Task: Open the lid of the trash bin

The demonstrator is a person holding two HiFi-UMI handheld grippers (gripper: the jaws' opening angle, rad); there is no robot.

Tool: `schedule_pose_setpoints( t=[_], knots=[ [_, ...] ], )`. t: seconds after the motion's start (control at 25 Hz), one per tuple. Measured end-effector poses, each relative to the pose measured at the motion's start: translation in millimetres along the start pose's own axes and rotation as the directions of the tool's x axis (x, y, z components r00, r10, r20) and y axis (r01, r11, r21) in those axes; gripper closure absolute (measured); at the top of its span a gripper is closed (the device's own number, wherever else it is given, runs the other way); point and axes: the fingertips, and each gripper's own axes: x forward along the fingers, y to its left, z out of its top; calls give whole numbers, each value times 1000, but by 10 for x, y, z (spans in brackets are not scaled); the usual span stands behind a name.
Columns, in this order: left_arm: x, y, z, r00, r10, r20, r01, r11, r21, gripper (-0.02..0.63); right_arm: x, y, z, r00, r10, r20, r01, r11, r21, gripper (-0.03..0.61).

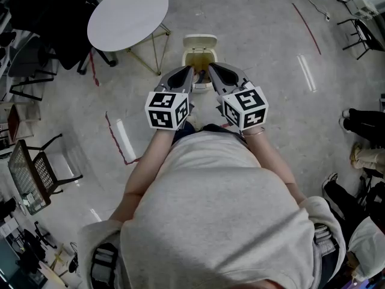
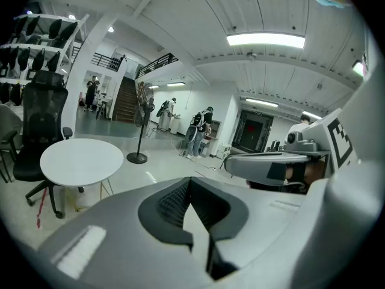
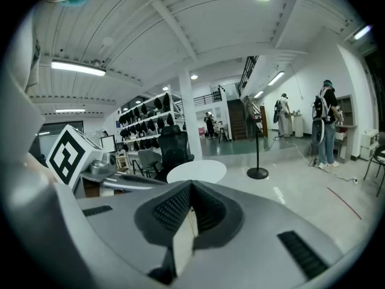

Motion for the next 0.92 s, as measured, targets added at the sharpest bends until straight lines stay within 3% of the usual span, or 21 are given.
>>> schedule_pose_setpoints(
  t=[0.92],
  knots=[
    [132, 36, -12, 999, -46, -18, 46, 999, -21, 604, 156, -127, -155, 999, 9, -49, -6, 999, 46, 572]
  ],
)
